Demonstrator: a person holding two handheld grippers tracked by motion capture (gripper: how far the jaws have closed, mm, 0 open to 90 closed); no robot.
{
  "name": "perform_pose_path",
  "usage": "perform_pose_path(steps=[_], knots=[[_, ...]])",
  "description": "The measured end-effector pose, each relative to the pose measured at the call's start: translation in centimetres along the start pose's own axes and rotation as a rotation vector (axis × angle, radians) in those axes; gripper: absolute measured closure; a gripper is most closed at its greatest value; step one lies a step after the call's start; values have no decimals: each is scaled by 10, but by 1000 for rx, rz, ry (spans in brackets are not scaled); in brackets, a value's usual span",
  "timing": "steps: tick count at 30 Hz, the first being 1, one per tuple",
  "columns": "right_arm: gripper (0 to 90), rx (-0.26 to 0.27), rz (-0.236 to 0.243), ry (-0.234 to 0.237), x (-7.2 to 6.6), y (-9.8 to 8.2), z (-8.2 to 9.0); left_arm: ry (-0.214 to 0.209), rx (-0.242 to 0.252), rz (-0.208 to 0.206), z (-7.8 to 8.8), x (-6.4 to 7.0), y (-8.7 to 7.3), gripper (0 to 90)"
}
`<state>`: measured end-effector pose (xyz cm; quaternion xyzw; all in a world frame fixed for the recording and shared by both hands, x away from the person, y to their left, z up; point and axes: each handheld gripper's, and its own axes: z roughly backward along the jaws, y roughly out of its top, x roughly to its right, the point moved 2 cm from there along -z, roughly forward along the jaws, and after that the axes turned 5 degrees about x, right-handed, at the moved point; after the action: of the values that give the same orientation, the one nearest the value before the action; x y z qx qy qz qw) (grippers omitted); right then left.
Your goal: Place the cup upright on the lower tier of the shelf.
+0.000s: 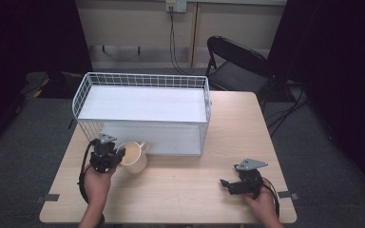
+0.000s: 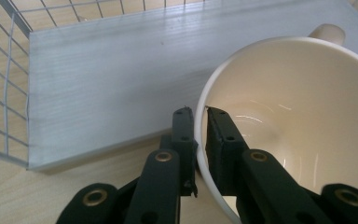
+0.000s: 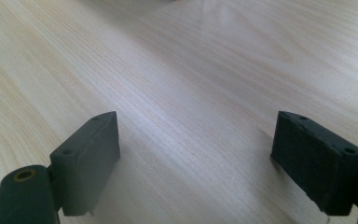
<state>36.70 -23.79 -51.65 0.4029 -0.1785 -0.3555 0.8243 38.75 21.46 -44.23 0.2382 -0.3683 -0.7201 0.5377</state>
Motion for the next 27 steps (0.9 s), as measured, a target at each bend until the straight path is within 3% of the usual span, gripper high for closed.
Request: perform_pose_path(steps=[12,17,27], knots=[[145,0,0,0,0,0,0,55,39,36,-9,2,7,824],[145,0,0,0,0,0,0,68,15,40,-13,1,9,824],[145,0,0,0,0,0,0,93,38,57,-22,2,13,824]])
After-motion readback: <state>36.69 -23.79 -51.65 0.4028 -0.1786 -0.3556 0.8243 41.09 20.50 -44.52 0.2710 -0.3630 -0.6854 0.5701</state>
